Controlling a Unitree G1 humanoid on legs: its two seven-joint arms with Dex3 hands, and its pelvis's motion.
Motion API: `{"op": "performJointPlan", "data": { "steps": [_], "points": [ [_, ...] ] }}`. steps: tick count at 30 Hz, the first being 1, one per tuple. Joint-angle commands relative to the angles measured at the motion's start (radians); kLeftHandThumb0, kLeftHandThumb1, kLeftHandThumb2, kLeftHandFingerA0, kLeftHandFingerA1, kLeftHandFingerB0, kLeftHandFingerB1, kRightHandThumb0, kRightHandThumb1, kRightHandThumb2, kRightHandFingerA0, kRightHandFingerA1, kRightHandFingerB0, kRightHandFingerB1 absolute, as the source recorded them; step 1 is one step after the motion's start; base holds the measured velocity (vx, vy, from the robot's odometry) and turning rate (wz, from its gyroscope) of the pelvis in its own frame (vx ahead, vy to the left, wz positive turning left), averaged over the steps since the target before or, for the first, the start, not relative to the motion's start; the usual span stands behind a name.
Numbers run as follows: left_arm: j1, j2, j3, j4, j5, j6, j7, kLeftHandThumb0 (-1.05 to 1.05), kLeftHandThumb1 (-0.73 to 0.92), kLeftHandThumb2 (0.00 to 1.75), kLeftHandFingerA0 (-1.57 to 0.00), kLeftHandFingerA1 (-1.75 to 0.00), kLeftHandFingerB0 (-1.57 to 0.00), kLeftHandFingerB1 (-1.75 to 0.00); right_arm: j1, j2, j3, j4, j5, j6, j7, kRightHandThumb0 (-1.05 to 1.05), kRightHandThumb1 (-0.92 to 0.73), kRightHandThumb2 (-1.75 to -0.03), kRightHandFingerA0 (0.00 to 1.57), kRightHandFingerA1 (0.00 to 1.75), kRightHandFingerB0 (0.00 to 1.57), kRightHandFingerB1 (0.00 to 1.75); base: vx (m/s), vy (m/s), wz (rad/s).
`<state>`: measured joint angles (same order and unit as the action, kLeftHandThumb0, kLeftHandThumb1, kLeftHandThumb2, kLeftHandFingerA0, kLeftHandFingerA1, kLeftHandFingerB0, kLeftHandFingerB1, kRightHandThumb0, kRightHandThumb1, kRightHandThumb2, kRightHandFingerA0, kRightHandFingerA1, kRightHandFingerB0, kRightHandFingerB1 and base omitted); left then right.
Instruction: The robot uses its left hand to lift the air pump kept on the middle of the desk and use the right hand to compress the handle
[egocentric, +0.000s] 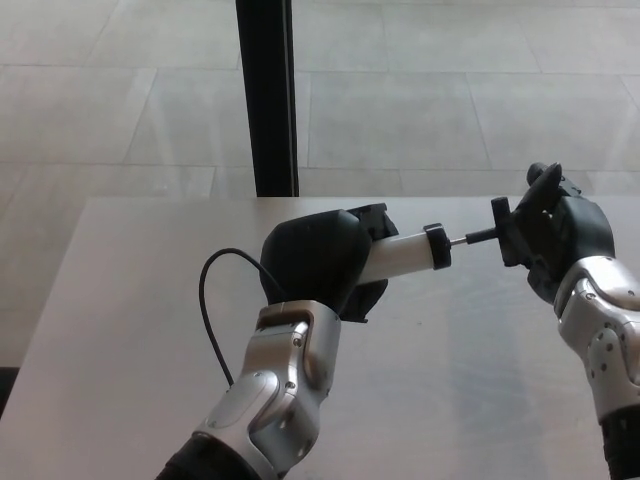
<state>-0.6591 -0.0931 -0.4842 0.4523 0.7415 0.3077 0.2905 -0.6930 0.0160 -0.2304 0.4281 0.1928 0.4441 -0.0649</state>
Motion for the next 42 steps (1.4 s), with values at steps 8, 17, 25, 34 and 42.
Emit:
{"op": "performJointPlan", "data": {
  "steps": [8, 17, 25, 34, 42],
  "points": [
    [-0.011, 0.006, 0.002, 0.011, 0.007, 0.02, -0.004, -0.12, 0.61, 0.84, -0.9, -1.64, -0.74, -0.74, -0.044, -0.051, 0.058, 0.019, -0.014, -0.077, 0.072, -1.04, -0.92, -1.34, 0.0, 0.18, 0.0, 0.02, 0.0, 0.0, 0.0],
    [-0.015, 0.011, -0.009, 0.031, 0.008, 0.006, 0.006, -0.19, 0.7, 0.8, -0.85, -1.67, -0.8, -1.07, -0.037, -0.015, 0.091, 0.017, -0.021, -0.104, 0.048, -0.98, -0.92, -1.05, 0.0, 0.0, 0.0, 0.0, 0.0, 0.0, 0.0],
    [-0.029, -0.011, 0.003, 0.034, -0.013, 0.023, -0.024, -0.26, 0.78, 0.74, -0.87, -1.55, -0.76, -0.65, -0.049, 0.024, 0.096, 0.036, -0.025, -0.118, 0.021, -1.04, -0.92, -1.36, 0.0, 0.17, 0.0, 0.01, 0.0, 0.0, 0.0],
    [-0.072, 0.014, -0.041, 0.061, 0.034, 0.055, -0.056, -0.32, 0.87, 0.66, -0.86, -1.56, -0.78, -0.72, -0.061, 0.035, 0.114, 0.062, -0.051, -0.144, 0.002, -1.01, -0.92, -1.35, 0.0, 0.13, 0.0, 0.03, 0.0, 0.0, 0.0],
    [-0.128, 0.025, -0.088, 0.08, 0.065, 0.119, -0.121, -0.35, 0.87, 0.68, -0.74, -1.33, -0.6, -0.49, -0.068, 0.018, 0.13, 0.097, -0.09, -0.175, -0.015, -1.05, -0.92, -1.36, 0.0, 0.13, 0.0, 0.04, 0.0, 0.0, 0.0]
  ]
}}
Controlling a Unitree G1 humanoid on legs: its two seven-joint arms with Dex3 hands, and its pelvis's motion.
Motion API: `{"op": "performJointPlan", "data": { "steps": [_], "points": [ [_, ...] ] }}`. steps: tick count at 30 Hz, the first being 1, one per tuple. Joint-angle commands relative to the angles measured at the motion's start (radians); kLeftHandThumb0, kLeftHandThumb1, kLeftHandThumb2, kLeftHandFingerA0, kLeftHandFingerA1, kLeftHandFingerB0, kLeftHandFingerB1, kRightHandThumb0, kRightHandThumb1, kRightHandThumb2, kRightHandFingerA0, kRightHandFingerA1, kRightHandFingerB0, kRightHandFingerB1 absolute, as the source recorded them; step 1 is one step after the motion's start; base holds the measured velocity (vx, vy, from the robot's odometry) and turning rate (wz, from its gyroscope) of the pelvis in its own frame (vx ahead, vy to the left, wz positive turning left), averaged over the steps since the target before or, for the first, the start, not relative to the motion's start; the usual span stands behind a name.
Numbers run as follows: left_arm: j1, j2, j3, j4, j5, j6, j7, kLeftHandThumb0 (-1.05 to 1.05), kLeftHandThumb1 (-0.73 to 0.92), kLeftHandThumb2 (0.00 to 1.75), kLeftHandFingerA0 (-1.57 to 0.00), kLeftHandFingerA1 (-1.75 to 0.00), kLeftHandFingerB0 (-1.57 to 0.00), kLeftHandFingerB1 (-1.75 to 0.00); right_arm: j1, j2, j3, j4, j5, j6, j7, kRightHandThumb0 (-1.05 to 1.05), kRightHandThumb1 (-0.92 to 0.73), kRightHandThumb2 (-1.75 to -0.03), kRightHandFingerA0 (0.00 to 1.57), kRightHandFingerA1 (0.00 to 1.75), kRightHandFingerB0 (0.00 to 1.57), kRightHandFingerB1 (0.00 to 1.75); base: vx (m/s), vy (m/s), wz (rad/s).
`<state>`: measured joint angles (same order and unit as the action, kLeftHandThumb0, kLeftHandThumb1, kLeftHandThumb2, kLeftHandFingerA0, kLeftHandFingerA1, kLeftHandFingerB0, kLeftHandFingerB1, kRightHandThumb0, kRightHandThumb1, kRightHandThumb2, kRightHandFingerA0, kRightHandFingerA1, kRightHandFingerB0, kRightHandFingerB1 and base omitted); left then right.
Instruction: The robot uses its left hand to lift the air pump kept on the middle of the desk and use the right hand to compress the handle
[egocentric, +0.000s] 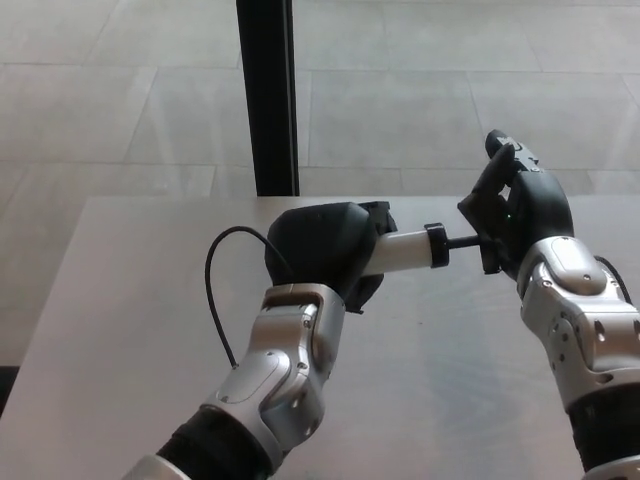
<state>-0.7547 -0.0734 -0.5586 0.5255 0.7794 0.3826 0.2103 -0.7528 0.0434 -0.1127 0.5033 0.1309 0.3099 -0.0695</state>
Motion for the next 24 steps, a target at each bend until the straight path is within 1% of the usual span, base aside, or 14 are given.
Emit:
{"op": "performJointPlan", "data": {
  "steps": [1, 2, 5, 9, 12, 14, 16, 17, 19, 20, 21, 22, 23, 24],
  "points": [
    [-0.044, 0.017, -0.029, 0.01, 0.041, 0.05, -0.069, -0.36, 0.87, 0.69, -0.77, -1.38, -0.63, -0.51, -0.013, -0.011, 0.017, 0.027, -0.035, -0.034, -0.013, -1.03, -0.92, -1.35, 0.0, 0.12, 0.0, 0.05, 0.0, 0.0, 0.0],
    [-0.055, 0.024, -0.042, 0.013, 0.052, 0.062, -0.095, -0.35, 0.86, 0.67, -0.79, -1.37, -0.63, -0.49, -0.014, -0.012, 0.02, 0.029, -0.039, -0.031, -0.017, -1.03, -0.92, -1.35, 0.0, 0.13, 0.0, 0.06, 0.0, 0.0, 0.0],
    [-0.072, 0.026, -0.053, 0.003, 0.053, 0.097, -0.144, -0.37, 0.89, 0.66, -0.78, -0.98, -0.59, -0.49, -0.024, -0.009, 0.012, 0.056, -0.034, -0.039, -0.026, -1.05, -0.92, -1.35, 0.0, 0.12, 0.0, 0.03, 0.0, 0.0, 0.0],
    [-0.07, 0.037, -0.064, -0.009, 0.059, 0.111, -0.169, -0.37, 0.9, 0.66, -0.72, -0.97, -0.58, -0.49, -0.026, 0.004, -0.003, 0.068, -0.015, -0.033, -0.023, -1.04, -0.92, -1.33, 0.0, 0.11, 0.0, 0.05, 0.0, 0.0, 0.0],
    [-0.055, 0.032, -0.063, -0.022, 0.058, 0.123, -0.163, -0.38, 0.88, 0.65, -0.72, -1.15, -0.58, -0.51, -0.017, 0.005, -0.009, 0.052, -0.012, -0.016, -0.016, -1.02, -0.92, -1.32, 0.0, 0.1, 0.0, 0.06, 0.0, 0.0, 0.0],
    [-0.019, 0.049, -0.08, -0.056, 0.076, 0.118, -0.159, -0.33, 0.85, 0.67, -0.84, -1.39, -0.66, -0.67, 0.001, -0.01, -0.014, 0.023, -0.012, -0.012, -0.011, -0.98, -0.92, -1.31, 0.0, 0.1, 0.04, 0.12, 0.0, 0.0, 0.0],
    [0.036, 0.064, -0.075, -0.106, 0.069, 0.118, -0.16, -0.32, 0.86, 0.67, -0.84, -1.31, -0.67, -0.71, 0.021, -0.028, -0.03, -0.029, -0.019, 0.018, -0.038, -0.95, -0.92, -1.29, 0.0, 0.13, 0.08, 0.18, 0.0, 0.0, 0.0],
    [0.12, 0.09, -0.083, -0.157, 0.065, 0.099, -0.156, -0.27, 0.81, 0.71, -0.86, -1.64, -0.77, -1.06, 0.02, -0.042, -0.112, -0.073, 0.017, 0.066, -0.104, -0.86, -0.83, -1.21, 0.01, 0.27, 0.12, 0.36, 0.0, 0.0, 0.0],
    [0.162, 0.103, -0.076, -0.185, 0.058, 0.102, -0.17, -0.27, 0.82, 0.73, -0.87, -1.71, -0.79, -1.13, 0.025, -0.054, -0.134, -0.101, 0.016, 0.077, -0.1, -0.82, -0.85, -1.22, 0.01, 0.32, 0.13, 0.38, 0.0, 0.0, 0.0],
    [0.206, 0.112, -0.082, -0.195, 0.056, 0.119, -0.187, -0.24, 0.7, 0.73, -0.88, -1.75, -0.76, -1.32, 0.029, -0.084, -0.16, -0.12, 0.017, 0.083, -0.102, -0.78, -0.84, -1.2, 0.02, 0.38, 0.13, 0.45, 0.0, 0.0, 0.0],
    [0.247, 0.119, -0.083, -0.204, 0.053, 0.123, -0.194, -0.27, 0.7, 0.71, -0.9, -1.75, -0.82, -1.08, 0.035, -0.106, -0.185, -0.142, 0.018, 0.093, -0.106, -0.83, -0.92, -0.85, 0.06, 0.39, 0.18, 0.38, 0.0, 0.0, 0.0],
    [0.287, 0.123, -0.07, -0.2, 0.033, 0.091, -0.163, -0.33, 0.53, 0.98, -1.18, -1.33, -0.79, -0.87, 0.042, -0.122, -0.205, -0.165, 0.022, 0.103, -0.108, -0.81, -0.92, -0.84, 0.04, 0.41, 0.22, 0.39, 0.0, 0.0, 0.0],
    [0.291, 0.125, -0.066, -0.201, 0.033, 0.087, -0.161, -0.33, 0.53, 0.98, -1.18, -1.33, -0.79, -0.87, 0.039, -0.123, -0.207, -0.167, 0.022, 0.106, -0.109, -0.81, -0.92, -0.84, 0.04, 0.41, 0.22, 0.39, 0.0, 0.0, 0.0],
    [0.309, 0.127, -0.063, -0.2, 0.028, 0.069, -0.149, -0.33, 0.71, 0.73, -0.9, -1.59, -0.81, -0.85, 0.043, -0.129, -0.22, -0.185, 0.025, 0.117, -0.111, -0.81, -0.92, -0.78, 0.08, 0.5, 0.27, 0.4, 0.0, 0.0, 0.0]
  ]
}}
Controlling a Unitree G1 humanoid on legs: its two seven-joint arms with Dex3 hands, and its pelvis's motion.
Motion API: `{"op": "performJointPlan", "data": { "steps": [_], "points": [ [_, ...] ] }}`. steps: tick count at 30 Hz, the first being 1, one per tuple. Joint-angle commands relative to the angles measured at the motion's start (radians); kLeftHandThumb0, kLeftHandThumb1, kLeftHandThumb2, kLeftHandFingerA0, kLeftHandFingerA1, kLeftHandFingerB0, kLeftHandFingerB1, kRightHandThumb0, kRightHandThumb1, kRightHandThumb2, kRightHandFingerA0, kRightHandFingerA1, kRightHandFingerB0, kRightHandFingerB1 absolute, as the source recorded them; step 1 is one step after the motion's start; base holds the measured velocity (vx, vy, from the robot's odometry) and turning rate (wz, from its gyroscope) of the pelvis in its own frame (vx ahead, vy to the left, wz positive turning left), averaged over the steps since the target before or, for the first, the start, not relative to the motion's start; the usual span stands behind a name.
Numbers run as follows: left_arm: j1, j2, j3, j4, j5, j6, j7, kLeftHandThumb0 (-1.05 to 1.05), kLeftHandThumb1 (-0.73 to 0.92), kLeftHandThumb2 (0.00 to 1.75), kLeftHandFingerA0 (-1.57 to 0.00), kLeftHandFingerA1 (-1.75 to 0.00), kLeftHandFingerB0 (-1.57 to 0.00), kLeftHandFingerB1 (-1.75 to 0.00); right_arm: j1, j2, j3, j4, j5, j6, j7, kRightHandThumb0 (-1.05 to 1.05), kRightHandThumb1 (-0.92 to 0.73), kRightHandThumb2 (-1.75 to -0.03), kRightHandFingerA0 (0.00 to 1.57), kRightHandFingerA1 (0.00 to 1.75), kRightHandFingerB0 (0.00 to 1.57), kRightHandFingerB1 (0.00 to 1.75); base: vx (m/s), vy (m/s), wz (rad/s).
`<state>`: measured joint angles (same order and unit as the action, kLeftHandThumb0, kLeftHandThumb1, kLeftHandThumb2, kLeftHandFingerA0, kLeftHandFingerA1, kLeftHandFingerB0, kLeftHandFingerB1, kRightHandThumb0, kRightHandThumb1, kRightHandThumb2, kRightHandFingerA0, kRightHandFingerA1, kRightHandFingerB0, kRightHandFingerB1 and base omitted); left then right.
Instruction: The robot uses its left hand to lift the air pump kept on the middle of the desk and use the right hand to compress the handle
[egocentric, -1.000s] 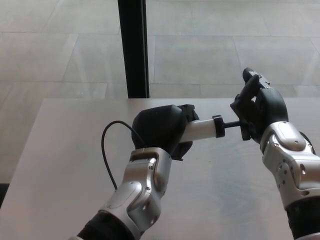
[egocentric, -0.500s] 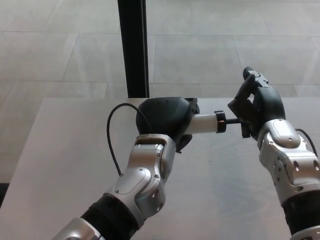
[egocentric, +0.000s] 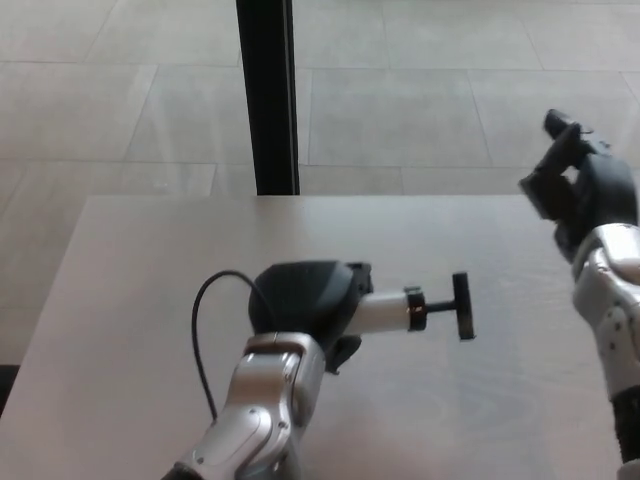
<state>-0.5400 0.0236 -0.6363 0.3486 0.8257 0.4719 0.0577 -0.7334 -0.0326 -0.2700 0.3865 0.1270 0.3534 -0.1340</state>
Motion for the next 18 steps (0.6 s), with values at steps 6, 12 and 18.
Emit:
{"op": "performJointPlan", "data": {
  "steps": [6, 12, 18],
  "points": [
    [0.143, 0.049, -0.019, -0.032, -0.033, -0.07, -0.074, -0.26, 0.66, 0.88, -0.79, -1.44, -0.75, -0.91, 0.041, -0.102, -0.123, -0.123, 0.039, 0.121, -0.052, -0.73, -0.79, -1.08, 0.15, 0.56, 0.28, 0.51, 0.0, 0.0, 0.0],
    [0.108, 0.056, -0.072, -0.012, 0.005, 0.011, -0.204, -0.33, 0.69, 0.74, -0.72, -1.42, -0.38, -0.67, 0.061, -0.114, -0.162, -0.151, 0.068, 0.165, -0.047, -0.68, -0.77, -1.05, 0.15, 0.55, 0.32, 0.53, 0.0, 0.0, 0.0],
    [0.037, 0.107, -0.135, -0.039, 0.038, 0.057, -0.417, -0.67, 0.69, 0.61, -0.12, -0.75, -0.21, -0.45, 0.083, -0.101, -0.172, -0.154, 0.074, 0.166, -0.056, -0.63, -0.92, -0.7, 0.2, 0.52, 0.42, 0.42, 0.0, 0.0, 0.0]
  ]
}}
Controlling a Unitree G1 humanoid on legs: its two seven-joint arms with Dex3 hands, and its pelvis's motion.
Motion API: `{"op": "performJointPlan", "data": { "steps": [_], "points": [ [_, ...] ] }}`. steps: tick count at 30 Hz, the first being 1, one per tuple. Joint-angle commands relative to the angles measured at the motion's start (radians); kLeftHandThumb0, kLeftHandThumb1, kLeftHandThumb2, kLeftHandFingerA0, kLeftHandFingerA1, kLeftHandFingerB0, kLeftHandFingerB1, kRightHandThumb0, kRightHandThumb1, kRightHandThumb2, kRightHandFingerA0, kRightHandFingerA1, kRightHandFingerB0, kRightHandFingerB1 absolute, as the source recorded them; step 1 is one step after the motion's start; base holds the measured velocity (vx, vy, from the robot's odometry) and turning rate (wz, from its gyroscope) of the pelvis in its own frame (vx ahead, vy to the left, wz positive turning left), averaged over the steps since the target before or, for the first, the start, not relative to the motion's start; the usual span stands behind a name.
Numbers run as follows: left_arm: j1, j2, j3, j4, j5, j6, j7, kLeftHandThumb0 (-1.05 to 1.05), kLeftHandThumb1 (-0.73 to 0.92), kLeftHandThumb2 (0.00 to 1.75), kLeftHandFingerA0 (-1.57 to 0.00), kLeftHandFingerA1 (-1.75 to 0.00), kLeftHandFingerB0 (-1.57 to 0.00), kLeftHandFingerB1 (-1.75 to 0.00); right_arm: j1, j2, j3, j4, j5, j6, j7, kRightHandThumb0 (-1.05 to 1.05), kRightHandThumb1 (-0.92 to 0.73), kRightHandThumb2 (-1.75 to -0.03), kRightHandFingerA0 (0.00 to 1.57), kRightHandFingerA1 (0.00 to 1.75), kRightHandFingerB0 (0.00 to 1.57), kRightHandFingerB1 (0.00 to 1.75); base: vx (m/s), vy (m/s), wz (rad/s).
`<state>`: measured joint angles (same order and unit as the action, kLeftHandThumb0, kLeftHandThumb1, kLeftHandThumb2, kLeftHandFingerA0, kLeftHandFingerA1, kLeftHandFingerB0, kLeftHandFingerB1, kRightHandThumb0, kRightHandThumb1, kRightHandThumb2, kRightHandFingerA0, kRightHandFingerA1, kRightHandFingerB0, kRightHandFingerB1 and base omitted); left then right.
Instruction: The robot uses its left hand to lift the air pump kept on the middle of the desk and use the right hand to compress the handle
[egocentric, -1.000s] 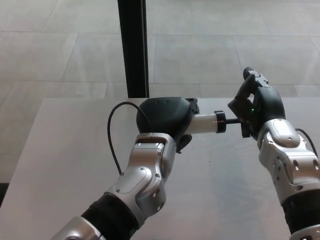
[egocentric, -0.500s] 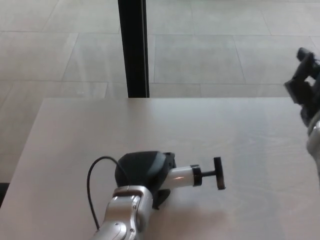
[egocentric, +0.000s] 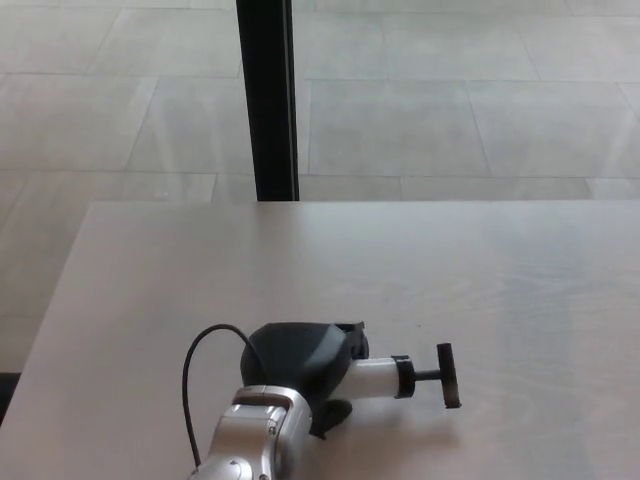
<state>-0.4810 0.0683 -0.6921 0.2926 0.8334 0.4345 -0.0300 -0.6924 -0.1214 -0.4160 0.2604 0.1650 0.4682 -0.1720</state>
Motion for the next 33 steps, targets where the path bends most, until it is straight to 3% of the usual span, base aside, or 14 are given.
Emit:
{"op": "performJointPlan", "data": {
  "steps": [1, 2, 4, 5, 7, 11, 18, 19, 23, 24, 25, 27, 32, 33],
  "points": [
    [-0.03, 0.064, -0.087, 0.016, 0.039, 0.102, -0.346, -0.75, 0.53, 0.89, -0.03, -0.51, -0.11, -0.48, 0.043, -0.012, -0.027, -0.026, 0.038, 0.051, -0.015, -0.64, -0.92, -0.69, 0.2, 0.54, 0.43, 0.42, 0.0, 0.0, 0.0],
    [-0.035, 0.068, -0.09, 0.009, 0.041, 0.108, -0.361, -0.79, 0.64, 0.72, 0.0, -0.04, -0.02, -0.25, 0.046, -0.013, -0.028, -0.025, 0.039, 0.051, -0.011, -0.65, -0.92, -0.68, 0.21, 0.54, 0.43, 0.42, 0.0, 0.0, 0.0],
    [-0.042, 0.075, -0.09, -0.004, 0.036, 0.119, -0.392, -0.95, 0.59, 0.98, 0.0, -0.17, -0.09, 0.0, 0.049, -0.012, -0.029, -0.022, 0.042, 0.052, -0.009, -0.65, -0.92, -0.67, 0.21, 0.55, 0.43, 0.42, 0.0, 0.0, 0.0],
    [-0.047, 0.078, -0.087, -0.007, 0.029, 0.122, -0.404, -0.99, 0.74, 0.63, 0.0, 0.0, 0.0, 0.0, 0.051, -0.01, -0.028, -0.02, 0.042, 0.048, -0.008, -0.67, -0.92, -0.68, 0.21, 0.56, 0.42, 0.42, 0.0, 0.0, 0.0],
    [-0.062, 0.092, -0.074, -0.015, 0.015, 0.119, -0.427, -1.04, 0.63, 0.9, 0.0, 0.0, 0.0, 0.0, 0.064, -0.003, -0.02, -0.03, 0.041, 0.04, -0.002, -0.69, -0.92, -0.7, 0.18, 0.56, 0.38, 0.42, 0.0, 0.0, 0.0],
    [-0.078, 0.106, -0.028, -0.046, -0.031, 0.118, -0.472, -1.05, 0.79, 0.64, 0.0, 0.0, 0.0, 0.0, 0.07, -0.015, -0.017, -0.029, 0.04, 0.041, 0.009, -0.71, -0.76, -1.06, 0.16, 0.58, 0.3, 0.52, 0.0, 0.0, 0.0],
    [-0.007, 0.193, 0.156, -0.255, -0.157, 0.02, -0.428, -1.03, 0.83, 0.66, 0.0, 0.0, 0.0, 0.0, 0.097, -0.052, -0.046, -0.04, 0.072, 0.055, 0.056, -0.71, -0.76, -1.05, 0.12, 0.59, 0.27, 0.51, 0.0, 0.0, 0.0],
    [0.026, 0.207, 0.224, -0.308, -0.207, -0.011, -0.402, -1.05, 0.68, 1.11, 0.0, -0.15, 0.0, 0.0, 0.108, -0.067, -0.05, -0.04, 0.069, 0.059, 0.062, -0.73, -0.75, -1.05, 0.16, 0.62, 0.28, 0.51, 0.0, 0.0, 0.0],
    [0.156, 0.171, 0.516, -0.437, -0.461, -0.157, -0.322, -0.86, 0.61, 0.98, 0.0, -0.26, -0.03, -0.25, 0.164, -0.105, -0.077, -0.064, 0.085, 0.059, 0.101, -0.76, -0.73, -1.08, 0.13, 0.59, 0.3, 0.53, 0.0, 0.0, 0.0],
    [0.172, 0.161, 0.597, -0.443, -0.52, -0.22, -0.29, -0.79, 0.74, 0.63, -0.06, -0.46, -0.15, -0.3, 0.184, -0.12, -0.088, -0.074, 0.091, 0.06, 0.116, -0.76, -0.73, -1.08, 0.16, 0.59, 0.31, 0.53, 0.0, 0.0, 0.0],
    [0.183, 0.168, 0.667, -0.45, -0.578, -0.268, -0.292, -0.39, 0.42, 1.03, -0.04, -0.54, 0.0, -0.5, 0.203, -0.134, -0.102, -0.083, 0.102, 0.059, 0.136, -0.78, -0.92, -0.71, 0.15, 0.59, 0.38, 0.43, 0.0, 0.0, 0.0],
    [0.185, 0.142, 0.766, -0.466, -0.653, -0.254, -0.309, -0.78, 0.75, 0.63, -0.09, -0.51, -0.18, -0.35, 0.216, -0.151, -0.119, -0.088, 0.109, 0.068, 0.141, -0.83, -0.79, -0.82, 0.18, 0.66, 0.37, 0.47, 0.0, 0.0, 0.0],
    [0.214, 0.212, 1.182, -0.53, -0.871, -0.153, -0.393, -0.64, 0.81, 0.67, -0.14, -0.47, -0.18, -0.36, 0.311, -0.257, -0.224, -0.089, 0.155, 0.048, 0.232, -0.81, -0.92, -0.71, 0.15, 0.59, 0.32, 0.4, 0.0, 0.0, 0.0],
    [0.223, 0.211, 1.267, -0.506, -0.945, -0.152, -0.407, -0.36, 0.58, 1.11, -0.03, -0.53, 0.0, -0.49, 0.319, -0.273, -0.249, -0.078, 0.164, 0.041, 0.238, -0.82, -0.92, -0.7, 0.19, 0.6, 0.34, 0.4, 0.0, 0.0, 0.0]
  ]
}}
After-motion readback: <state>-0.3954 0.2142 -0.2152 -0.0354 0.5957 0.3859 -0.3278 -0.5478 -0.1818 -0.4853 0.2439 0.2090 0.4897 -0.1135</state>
